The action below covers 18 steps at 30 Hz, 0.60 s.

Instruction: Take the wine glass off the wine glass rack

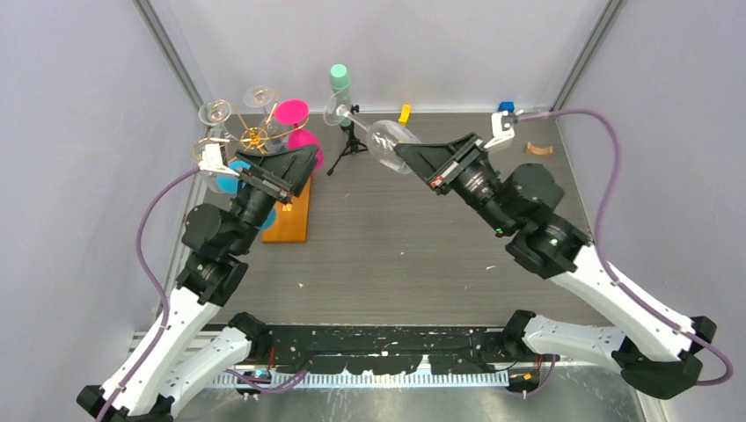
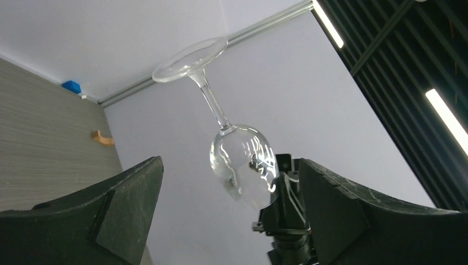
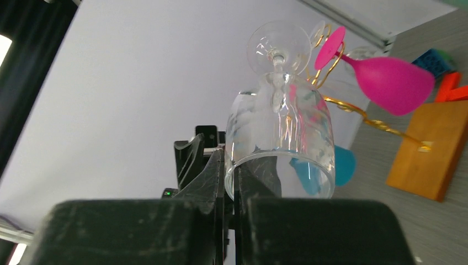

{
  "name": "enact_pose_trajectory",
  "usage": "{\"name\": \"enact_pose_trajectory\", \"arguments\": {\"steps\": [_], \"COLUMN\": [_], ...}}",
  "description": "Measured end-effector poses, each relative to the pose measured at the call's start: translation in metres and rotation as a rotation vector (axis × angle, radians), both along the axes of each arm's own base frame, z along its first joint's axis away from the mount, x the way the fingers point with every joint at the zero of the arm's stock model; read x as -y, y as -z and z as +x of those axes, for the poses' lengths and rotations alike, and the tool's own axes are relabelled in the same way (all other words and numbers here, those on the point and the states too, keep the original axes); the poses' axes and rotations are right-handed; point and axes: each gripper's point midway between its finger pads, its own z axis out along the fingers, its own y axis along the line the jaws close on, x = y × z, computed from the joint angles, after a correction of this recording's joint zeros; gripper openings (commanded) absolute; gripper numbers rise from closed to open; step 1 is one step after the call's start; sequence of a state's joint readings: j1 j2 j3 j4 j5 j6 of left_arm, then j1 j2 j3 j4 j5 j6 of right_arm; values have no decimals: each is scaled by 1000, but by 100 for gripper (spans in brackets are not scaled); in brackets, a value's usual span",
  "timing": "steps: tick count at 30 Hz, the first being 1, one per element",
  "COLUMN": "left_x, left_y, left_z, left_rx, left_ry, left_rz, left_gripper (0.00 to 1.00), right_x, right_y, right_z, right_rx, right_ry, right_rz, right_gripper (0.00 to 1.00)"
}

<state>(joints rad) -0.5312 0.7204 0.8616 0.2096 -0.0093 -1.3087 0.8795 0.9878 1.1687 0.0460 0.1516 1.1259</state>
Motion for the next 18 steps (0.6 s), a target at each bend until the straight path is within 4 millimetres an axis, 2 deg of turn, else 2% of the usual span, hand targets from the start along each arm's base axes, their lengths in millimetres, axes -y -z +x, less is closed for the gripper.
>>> {"name": "enact_pose_trajectory", "arguments": {"steps": [5, 7, 11, 13, 15, 17, 18], "left_x": [-8, -11, -19, -23, -26, -27, -28], "left_y": [-5, -12, -32, -36, -33, -22, -15], "left_z": [-22, -31, -47, -51, -51, -49, -48], "left_rx": [92, 137, 228, 259, 273, 269, 263], "left_ry": [-21, -29, -59, -82, -98, -106, -107], "left_rz": [136, 216, 354, 415, 483, 552, 587], "left_gripper": [98, 98, 98, 98, 98, 98, 98], "right_x": [34, 49, 66, 73, 80, 83, 83], "right_y": [-21, -26, -27, -19, -2, 15, 30], "right_z": [-12, -16, -13, -8, 1, 11, 21], "right_rx": [65, 80, 88, 79, 48, 13, -19], "right_ry": [80, 115, 165, 193, 217, 230, 229], "right_rz": [-187, -297, -502, -608, -740, -850, -926], "right_gripper": [0, 0, 0, 0, 0, 0, 0]}}
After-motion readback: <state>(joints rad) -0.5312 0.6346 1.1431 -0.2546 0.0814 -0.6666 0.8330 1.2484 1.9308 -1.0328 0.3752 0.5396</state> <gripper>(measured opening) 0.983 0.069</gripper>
